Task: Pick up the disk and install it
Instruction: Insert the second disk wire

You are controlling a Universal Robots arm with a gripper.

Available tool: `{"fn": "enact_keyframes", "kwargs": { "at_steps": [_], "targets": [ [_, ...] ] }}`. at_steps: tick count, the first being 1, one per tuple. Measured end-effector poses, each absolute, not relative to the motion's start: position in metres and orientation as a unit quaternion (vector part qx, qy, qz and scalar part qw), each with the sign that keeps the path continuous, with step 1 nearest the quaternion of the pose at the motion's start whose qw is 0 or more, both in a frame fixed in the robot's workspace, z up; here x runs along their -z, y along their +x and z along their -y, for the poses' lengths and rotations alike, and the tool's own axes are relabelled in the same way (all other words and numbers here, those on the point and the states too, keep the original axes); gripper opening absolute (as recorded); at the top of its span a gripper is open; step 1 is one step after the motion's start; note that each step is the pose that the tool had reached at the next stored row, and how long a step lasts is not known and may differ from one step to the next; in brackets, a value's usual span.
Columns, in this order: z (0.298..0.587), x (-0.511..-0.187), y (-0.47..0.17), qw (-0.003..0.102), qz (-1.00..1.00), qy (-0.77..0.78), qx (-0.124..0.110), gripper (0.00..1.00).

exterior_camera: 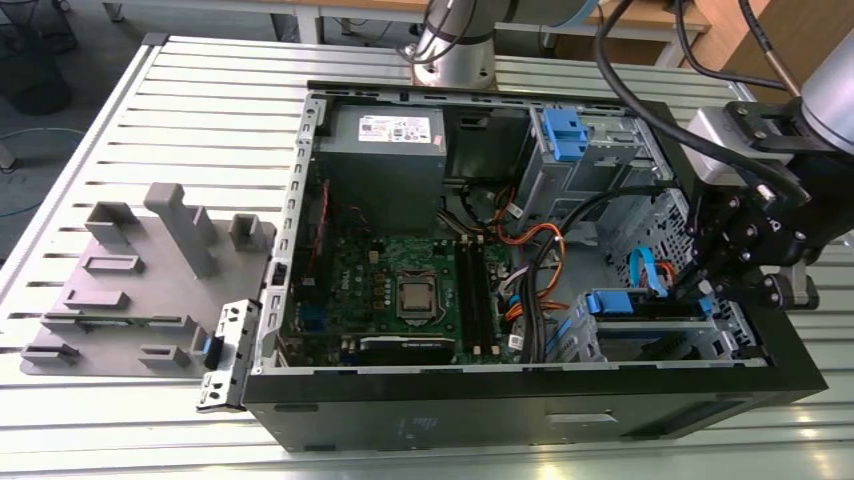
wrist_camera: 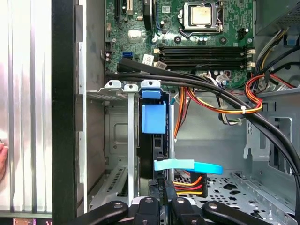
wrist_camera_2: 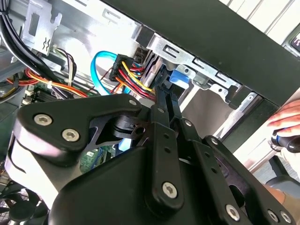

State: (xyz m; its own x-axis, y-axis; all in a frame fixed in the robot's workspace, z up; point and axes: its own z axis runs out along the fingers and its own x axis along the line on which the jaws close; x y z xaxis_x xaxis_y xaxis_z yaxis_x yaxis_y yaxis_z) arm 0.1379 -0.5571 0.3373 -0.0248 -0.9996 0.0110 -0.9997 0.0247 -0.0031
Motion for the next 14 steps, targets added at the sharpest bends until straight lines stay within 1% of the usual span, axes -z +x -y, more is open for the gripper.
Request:
{"fn": "enact_keyframes", "kwargs": {
  "at_steps": [14],
  "targets": [
    [0.5555, -0.3351, 0.1360, 0.003, 0.724, 0.690, -0.005, 0.16]
  ]
}}
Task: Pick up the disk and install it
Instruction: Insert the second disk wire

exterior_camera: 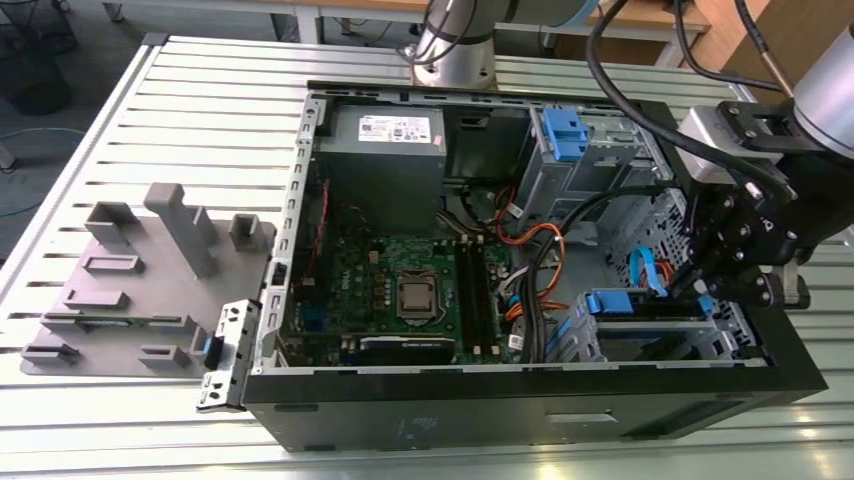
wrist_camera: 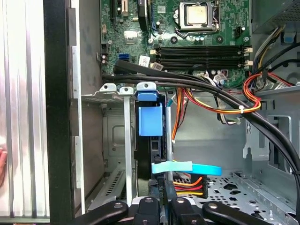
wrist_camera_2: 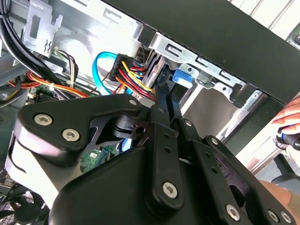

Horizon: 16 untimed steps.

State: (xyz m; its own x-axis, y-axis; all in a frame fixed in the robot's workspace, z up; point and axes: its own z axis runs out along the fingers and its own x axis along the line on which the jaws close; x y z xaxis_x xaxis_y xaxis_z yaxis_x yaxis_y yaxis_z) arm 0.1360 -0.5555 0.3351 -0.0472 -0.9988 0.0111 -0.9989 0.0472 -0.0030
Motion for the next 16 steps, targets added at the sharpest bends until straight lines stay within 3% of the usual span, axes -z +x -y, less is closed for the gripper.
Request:
{"fn": "enact_keyframes", "kwargs": {
  "at_steps": [16],
  "targets": [
    [0.5554, -0.3381, 0.1360, 0.003, 0.724, 0.690, -0.005, 0.16]
  ]
}}
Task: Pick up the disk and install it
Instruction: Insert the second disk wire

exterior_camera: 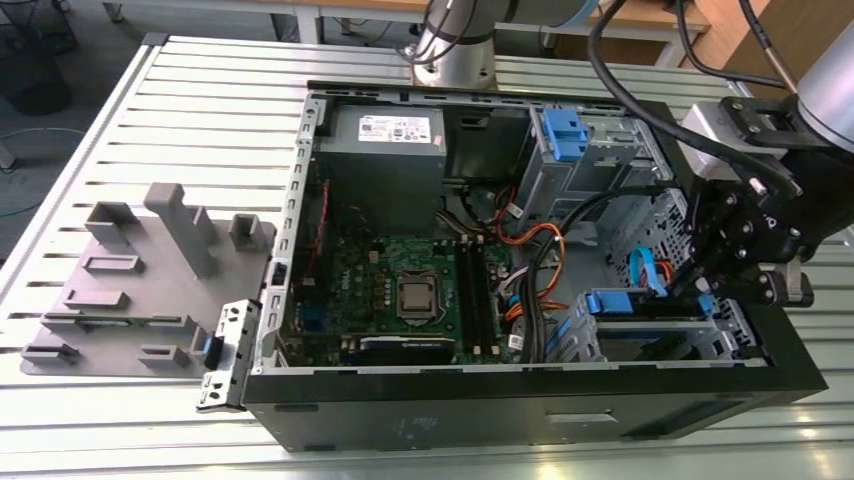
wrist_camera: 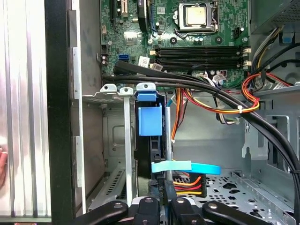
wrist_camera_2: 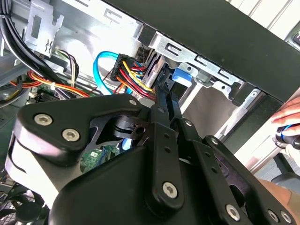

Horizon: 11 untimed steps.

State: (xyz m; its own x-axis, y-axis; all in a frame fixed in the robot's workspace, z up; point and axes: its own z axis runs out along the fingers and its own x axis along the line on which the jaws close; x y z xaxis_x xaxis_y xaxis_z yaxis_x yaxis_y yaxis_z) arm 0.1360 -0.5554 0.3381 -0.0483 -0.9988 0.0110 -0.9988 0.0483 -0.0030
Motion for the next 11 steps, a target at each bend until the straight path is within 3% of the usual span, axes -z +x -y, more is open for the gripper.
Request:
{"fn": "enact_keyframes", "kwargs": {
  "at_steps": [11],
  "targets": [
    [0.5559, -0.3365, 0.1360, 0.003, 0.722, 0.692, -0.005, 0.16]
  ]
}}
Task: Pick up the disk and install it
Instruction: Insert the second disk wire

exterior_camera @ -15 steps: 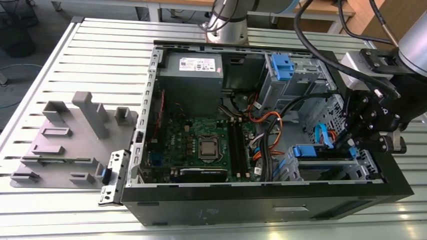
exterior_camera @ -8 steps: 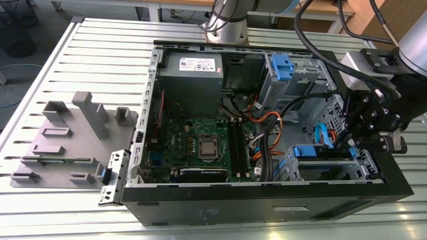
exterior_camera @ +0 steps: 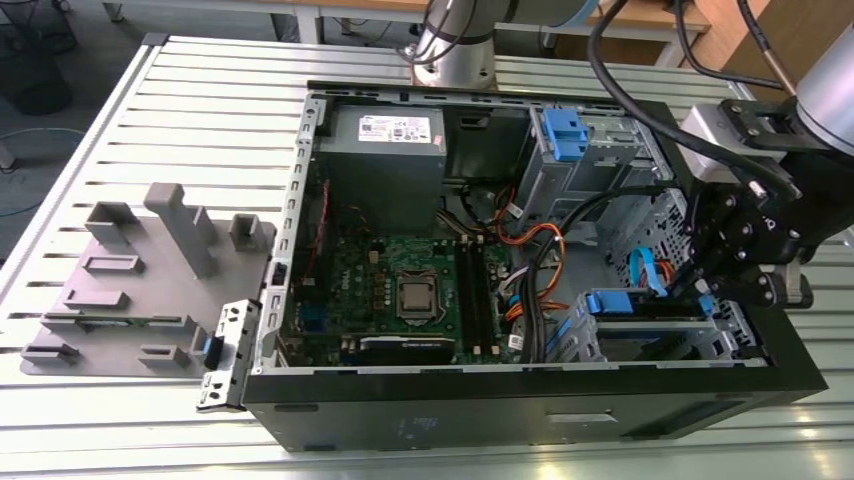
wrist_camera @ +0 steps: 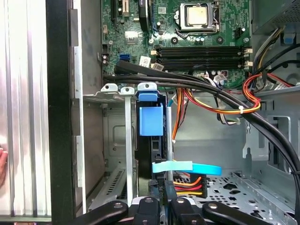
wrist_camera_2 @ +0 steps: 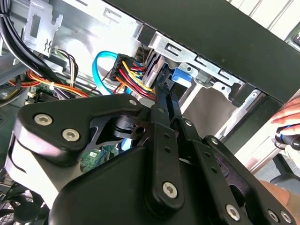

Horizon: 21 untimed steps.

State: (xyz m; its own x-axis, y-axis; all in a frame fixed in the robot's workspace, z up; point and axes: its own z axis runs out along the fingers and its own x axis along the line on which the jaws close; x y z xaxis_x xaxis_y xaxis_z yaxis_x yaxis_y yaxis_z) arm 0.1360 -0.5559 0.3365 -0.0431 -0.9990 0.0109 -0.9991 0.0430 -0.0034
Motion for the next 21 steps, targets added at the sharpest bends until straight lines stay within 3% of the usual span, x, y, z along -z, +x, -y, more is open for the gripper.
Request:
{"fn": "enact_keyframes", "kwargs": {
  "at_steps": [21],
  "targets": [
    [0.5559, -0.3281, 0.1360, 0.003, 0.722, 0.692, -0.005, 0.16]
  ]
}}
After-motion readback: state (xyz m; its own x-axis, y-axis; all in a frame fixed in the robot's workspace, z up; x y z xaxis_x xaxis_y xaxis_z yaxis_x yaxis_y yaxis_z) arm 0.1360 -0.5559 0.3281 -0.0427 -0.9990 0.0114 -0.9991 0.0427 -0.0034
